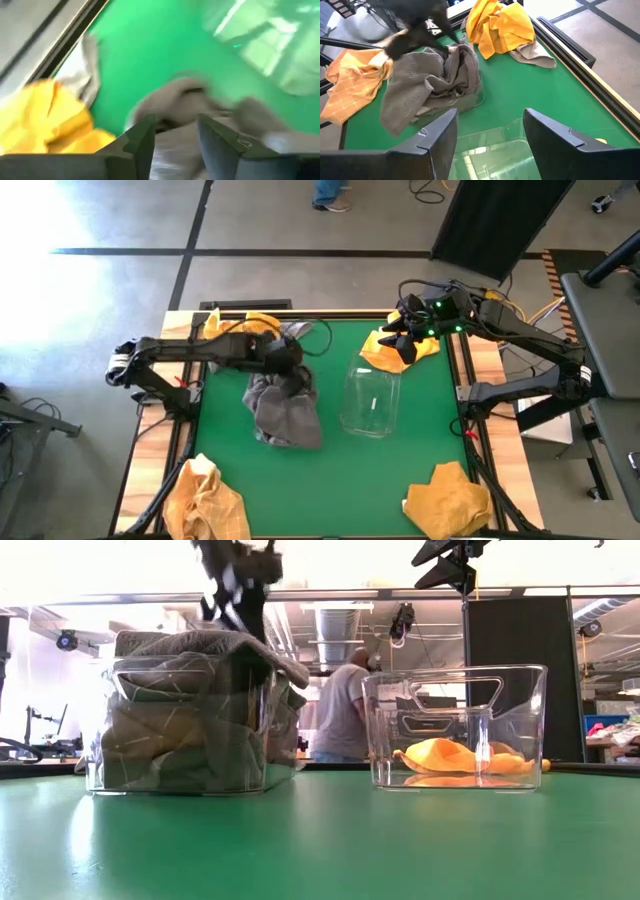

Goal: Sort towels by color in basket
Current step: Put the dark gray towel into the left transparent bin

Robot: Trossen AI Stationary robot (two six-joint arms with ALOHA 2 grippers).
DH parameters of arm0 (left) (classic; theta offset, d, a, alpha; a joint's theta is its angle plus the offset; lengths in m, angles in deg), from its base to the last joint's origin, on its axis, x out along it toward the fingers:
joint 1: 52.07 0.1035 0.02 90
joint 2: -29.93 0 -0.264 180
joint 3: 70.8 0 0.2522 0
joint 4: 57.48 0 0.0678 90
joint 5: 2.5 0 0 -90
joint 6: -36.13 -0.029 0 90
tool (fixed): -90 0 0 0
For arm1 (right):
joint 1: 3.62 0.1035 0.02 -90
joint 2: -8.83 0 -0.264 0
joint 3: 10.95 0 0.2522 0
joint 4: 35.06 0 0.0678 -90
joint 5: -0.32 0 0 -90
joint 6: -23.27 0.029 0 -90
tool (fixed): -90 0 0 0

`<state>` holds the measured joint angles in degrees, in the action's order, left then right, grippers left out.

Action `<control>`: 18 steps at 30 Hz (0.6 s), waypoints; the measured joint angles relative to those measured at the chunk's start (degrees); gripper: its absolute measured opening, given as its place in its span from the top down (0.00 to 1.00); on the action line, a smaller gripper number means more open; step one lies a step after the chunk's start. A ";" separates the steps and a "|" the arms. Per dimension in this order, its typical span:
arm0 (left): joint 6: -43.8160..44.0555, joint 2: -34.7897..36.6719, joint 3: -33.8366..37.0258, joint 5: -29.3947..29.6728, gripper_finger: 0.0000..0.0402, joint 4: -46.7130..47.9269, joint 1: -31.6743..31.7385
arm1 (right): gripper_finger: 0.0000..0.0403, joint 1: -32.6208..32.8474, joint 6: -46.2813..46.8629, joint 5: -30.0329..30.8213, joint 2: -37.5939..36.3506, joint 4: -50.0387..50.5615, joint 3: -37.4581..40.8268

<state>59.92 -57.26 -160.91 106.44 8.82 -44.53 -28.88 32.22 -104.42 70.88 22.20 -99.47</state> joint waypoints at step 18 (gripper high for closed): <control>5.93 -1.62 12.58 -13.19 0.99 -4.26 -3.82 | 0.46 0.00 0.19 1.31 0.00 1.66 0.00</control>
<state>65.86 -58.87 -148.32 93.26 4.57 -48.35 -28.88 32.41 -103.11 70.88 23.87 -99.47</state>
